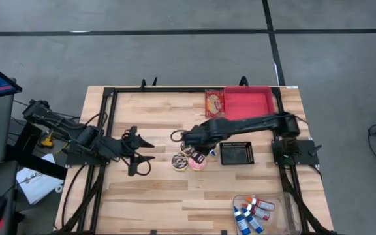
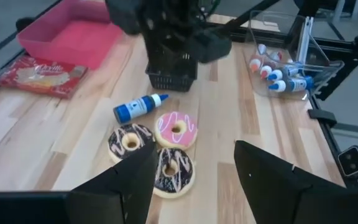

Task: Pick & Place Food Item
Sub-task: Put the blue food coloring bottle into the transparent bin

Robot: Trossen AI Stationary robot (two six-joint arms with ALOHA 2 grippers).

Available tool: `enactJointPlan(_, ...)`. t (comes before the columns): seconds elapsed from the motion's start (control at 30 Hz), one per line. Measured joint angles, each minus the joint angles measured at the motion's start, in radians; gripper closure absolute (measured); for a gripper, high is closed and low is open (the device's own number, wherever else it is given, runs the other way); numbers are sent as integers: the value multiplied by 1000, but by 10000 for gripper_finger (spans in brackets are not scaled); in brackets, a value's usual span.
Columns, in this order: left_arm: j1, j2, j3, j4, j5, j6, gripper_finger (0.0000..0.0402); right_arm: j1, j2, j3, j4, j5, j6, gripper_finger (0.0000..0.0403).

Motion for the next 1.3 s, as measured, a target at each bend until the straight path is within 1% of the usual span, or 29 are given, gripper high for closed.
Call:
enactJointPlan(0.13,-12,1,0,2,-7,-33,190,-2,58,15,-58,-18,26,238)
enactJointPlan(0.23,-30,1,0,4,-22,-47,190,-3,76,15,-54,-23,29,205)
enactJointPlan(0.3,-37,1,0,4,-26,-62,190,-2,79,15,-56,-28,39,189)
enactJointPlan(0.4,-44,1,0,10,-27,-76,190,-7,80,2,-58,-30,44,178)
enactJointPlan(0.63,-49,1,0,21,-28,-96,190,-23,80,-50,-43,-38,30,175)
enactJointPlan(0.87,-49,1,0,32,-28,-108,190,-19,81,-118,46,-68,20,175)
enactJointPlan(1.3,-48,1,0,32,-28,-133,190,-30,81,-226,142,-90,2,175)
